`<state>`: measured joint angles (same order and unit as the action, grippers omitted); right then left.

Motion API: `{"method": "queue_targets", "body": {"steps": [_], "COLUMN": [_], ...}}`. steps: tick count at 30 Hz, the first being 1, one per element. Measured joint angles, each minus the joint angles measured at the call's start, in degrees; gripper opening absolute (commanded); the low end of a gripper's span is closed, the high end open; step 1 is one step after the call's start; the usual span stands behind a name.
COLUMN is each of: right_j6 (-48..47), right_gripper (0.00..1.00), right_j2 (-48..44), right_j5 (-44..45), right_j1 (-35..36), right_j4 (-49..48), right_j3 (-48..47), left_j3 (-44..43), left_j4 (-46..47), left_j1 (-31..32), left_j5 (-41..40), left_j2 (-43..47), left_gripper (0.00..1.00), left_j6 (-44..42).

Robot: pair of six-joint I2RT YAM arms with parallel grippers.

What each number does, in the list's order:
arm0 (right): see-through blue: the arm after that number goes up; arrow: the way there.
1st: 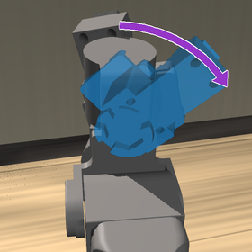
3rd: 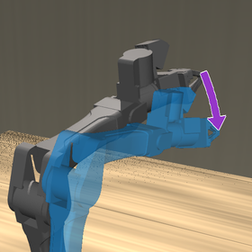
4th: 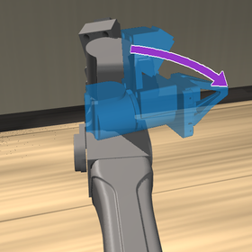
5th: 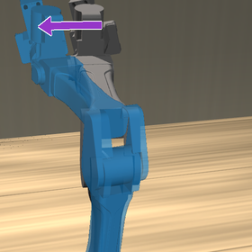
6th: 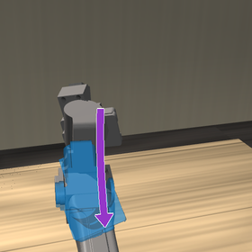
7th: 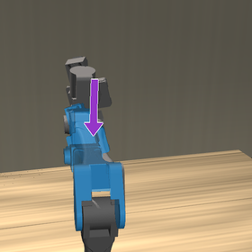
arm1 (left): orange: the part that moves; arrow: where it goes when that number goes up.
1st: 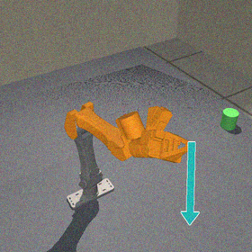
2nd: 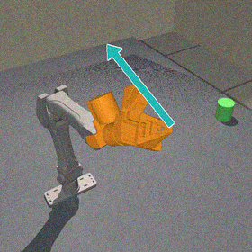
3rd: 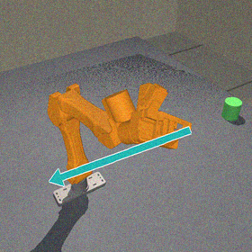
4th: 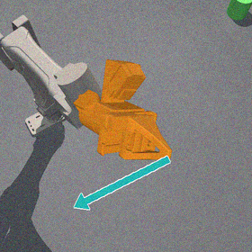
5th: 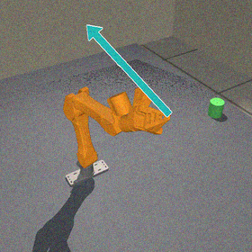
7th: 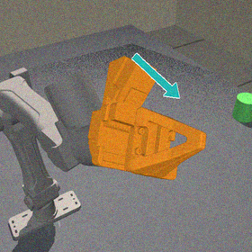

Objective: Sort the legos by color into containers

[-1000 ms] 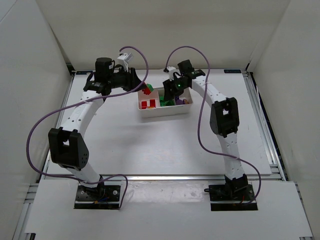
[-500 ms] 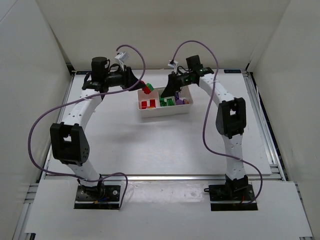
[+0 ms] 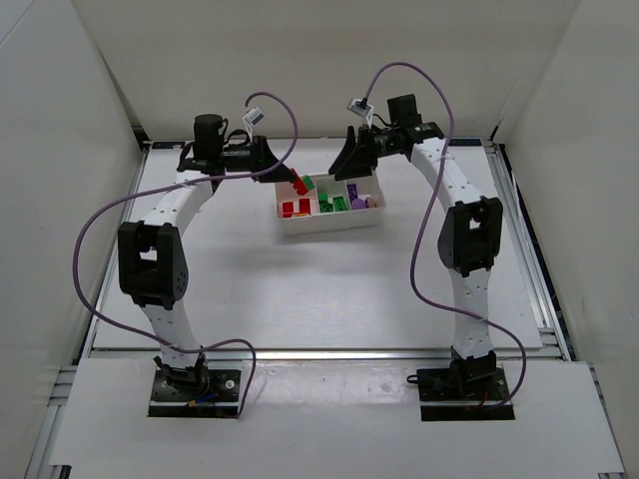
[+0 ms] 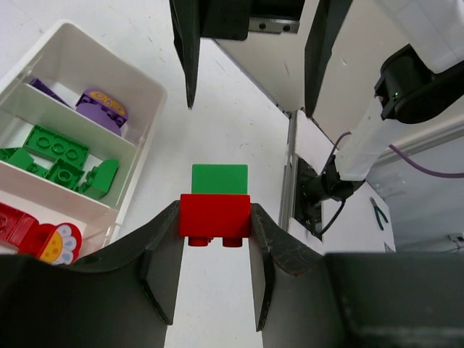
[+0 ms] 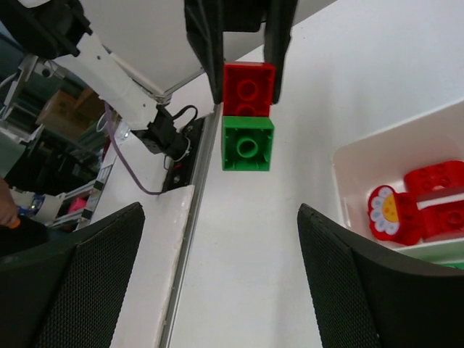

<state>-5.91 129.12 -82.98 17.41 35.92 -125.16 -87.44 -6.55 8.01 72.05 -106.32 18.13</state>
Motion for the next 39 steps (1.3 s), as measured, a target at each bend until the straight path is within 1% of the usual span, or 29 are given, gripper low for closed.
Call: {"method": "queue_targets", "body": {"steps": [7,11,14,16,17,20,21,23,24,26,27,30,34,39], "right_j6": [2.4,4.3,6.6,7.8,8.6,9.7,10.1,10.4,10.5,10.8,10.8,10.9,10.7,10.4], "right_gripper": [0.9,0.9,0.88,0.79,0.69,0.55,0.46,0.38,0.29,0.18,0.09,0.0,0.0,0.0], "right_j2": [0.0,0.3,0.7,1.1,1.3,1.6,1.6,1.6,1.6,1.6,1.6,1.6,1.6,1.6], "right_j5": [-1.2,-1.3,-1.4,-1.4,-1.4,-1.4,-1.4,-1.3,-1.1,-0.9,-0.8,-0.7,0.0,1.2], "right_j1": [2.7,3.6,3.7,3.7,3.7,3.8,3.8,3.9,4.0,4.0,4.0,4.0,3.6,3.1], "right_j4": [-0.4,-1.9,-3.7,-4.9,-5.3,-6.2,-6.4,-6.6,-6.8,-7.0,-7.1,-7.2,-7.1,-6.3], "right_j3": [-0.3,-0.7,-0.8,-0.8,-1.0,-1.2,-1.2,-1.2,-1.2,-1.2,-1.2,-1.2,-1.2,-0.6], "left_j3": [-5.4,-6.7,-6.9,-6.9,-6.9,-6.9,-6.9,-6.9,-6.9,-6.9,-6.9,-6.9,-5.8,-0.4], "left_j4": [2.3,3.2,3.6,3.6,3.7,3.9,4.0,4.1,4.1,4.1,4.1,4.2,4.8,2.9], "left_j1": [1.2,2.3,3.0,3.2,3.5,3.8,3.9,3.9,3.9,3.9,3.9,3.9,3.8,3.2], "left_j5": [2.2,2.8,3.0,3.0,3.0,3.0,3.0,3.0,3.1,3.2,3.2,3.1,2.6,0.7], "left_j2": [-3.1,-3.7,-4.0,-4.1,-4.1,-4.1,-4.1,-4.1,-4.1,-4.1,-4.1,-4.1,-3.9,-1.0], "left_gripper": [0.28,0.28,0.28,0.28,0.28,0.28,0.28,0.28,0.28,0.28,0.29,0.28,0.28,0.28], "left_j6": [2.3,3.0,3.5,3.6,3.7,3.8,3.8,3.8,4.0,4.2,4.2,4.2,3.9,0.8]}}
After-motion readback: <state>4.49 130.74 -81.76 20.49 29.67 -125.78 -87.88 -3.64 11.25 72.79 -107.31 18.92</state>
